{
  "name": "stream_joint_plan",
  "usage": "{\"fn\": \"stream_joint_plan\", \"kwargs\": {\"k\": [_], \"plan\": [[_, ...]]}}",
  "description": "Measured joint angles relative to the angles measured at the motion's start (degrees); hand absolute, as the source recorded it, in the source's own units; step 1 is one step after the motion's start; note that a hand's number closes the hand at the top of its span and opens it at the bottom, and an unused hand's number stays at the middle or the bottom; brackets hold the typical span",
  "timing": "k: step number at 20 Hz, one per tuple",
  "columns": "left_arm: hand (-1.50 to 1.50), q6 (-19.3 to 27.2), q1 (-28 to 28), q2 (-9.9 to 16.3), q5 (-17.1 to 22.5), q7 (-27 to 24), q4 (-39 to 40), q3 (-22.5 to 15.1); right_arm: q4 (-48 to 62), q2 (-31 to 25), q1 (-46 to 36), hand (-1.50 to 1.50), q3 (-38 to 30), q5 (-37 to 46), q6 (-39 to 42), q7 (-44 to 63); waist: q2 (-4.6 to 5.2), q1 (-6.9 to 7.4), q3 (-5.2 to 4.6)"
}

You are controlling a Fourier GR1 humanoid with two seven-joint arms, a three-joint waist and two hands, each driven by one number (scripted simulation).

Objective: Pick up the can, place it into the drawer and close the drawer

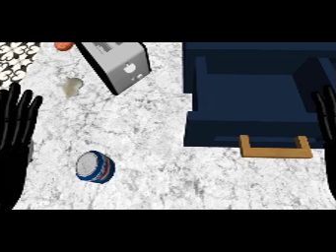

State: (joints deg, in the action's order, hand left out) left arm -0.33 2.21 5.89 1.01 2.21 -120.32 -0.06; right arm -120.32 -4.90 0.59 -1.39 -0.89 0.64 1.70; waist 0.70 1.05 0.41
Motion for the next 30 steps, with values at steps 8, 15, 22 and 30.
{"fn": "stream_joint_plan", "kwargs": {"k": [8, 15, 22, 30], "plan": [[-1.5, -3.81, 5.47, -0.51, -0.48, 1.6, -3.65, -7.43, 1.84, -0.11, -0.39, -1.5, -0.54, 1.7, -1.15, 2.91, -0.64, -0.82, -0.34], [-1.5, -2.54, 12.36, -0.35, -4.31, 13.29, -9.99, -12.82, 0.47, -0.01, 4.48, -1.5, -1.09, 1.47, -1.56, 9.27, -0.78, -0.92, -0.37], [-1.5, -2.44, 14.07, -0.64, -3.43, 17.61, -13.39, -12.13, -0.38, 0.06, 7.88, -1.5, -2.51, 0.38, 0.06, 9.0, -0.77, -1.02, -0.39], [-1.5, -2.11, 15.54, -1.48, -2.54, 19.03, -13.55, -10.16, 0.15, 0.19, 13.04, -1.5, -4.91, -1.63, 3.77, 3.94, -0.76, -1.05, -0.4]]}}
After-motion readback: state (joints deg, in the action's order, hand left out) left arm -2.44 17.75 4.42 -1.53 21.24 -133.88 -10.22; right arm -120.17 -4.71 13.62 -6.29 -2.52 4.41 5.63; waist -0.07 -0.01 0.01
